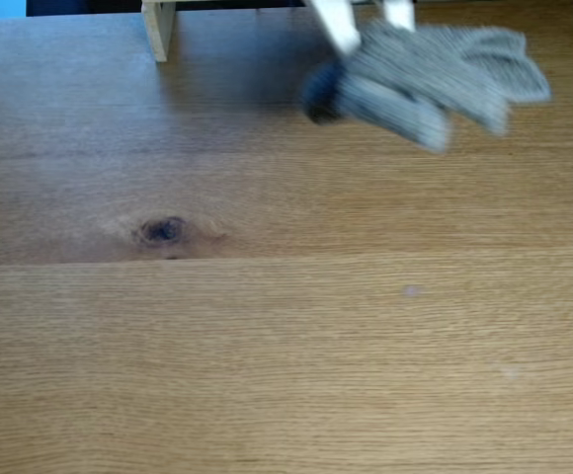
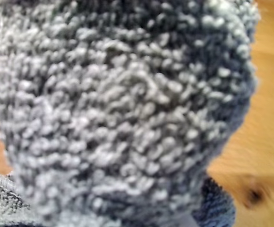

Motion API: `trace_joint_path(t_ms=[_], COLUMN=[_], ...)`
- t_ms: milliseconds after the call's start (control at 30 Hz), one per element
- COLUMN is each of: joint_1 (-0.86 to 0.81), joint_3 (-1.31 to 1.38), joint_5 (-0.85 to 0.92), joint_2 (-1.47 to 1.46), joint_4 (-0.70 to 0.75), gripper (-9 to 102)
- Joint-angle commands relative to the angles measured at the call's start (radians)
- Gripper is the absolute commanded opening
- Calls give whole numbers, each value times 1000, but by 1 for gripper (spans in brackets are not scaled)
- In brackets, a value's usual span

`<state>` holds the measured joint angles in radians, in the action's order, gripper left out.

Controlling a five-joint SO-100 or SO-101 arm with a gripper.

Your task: Clean the area in front of the robot

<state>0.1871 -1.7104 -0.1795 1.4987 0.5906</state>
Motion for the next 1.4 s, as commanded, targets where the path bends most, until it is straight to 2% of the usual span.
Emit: trace_joint_path(t_ms=[0,133,267,700,833,933,1067,1233,1367], joint_1=[86,129,150,138,75,-18,-172,-311,-267], joint_3=[94,101,216,936,1078,1138,1143,1143,1143], joint_5=[51,97,115,160,206,216,216,81,17], joint_2=[-137,-359,-577,-1135,-1270,-1331,-1347,-1293,-1197], joint_4=[-170,-350,-448,-399,-422,-387,-262,97,387], gripper=[0,0,0,0,0,0,0,0,0])
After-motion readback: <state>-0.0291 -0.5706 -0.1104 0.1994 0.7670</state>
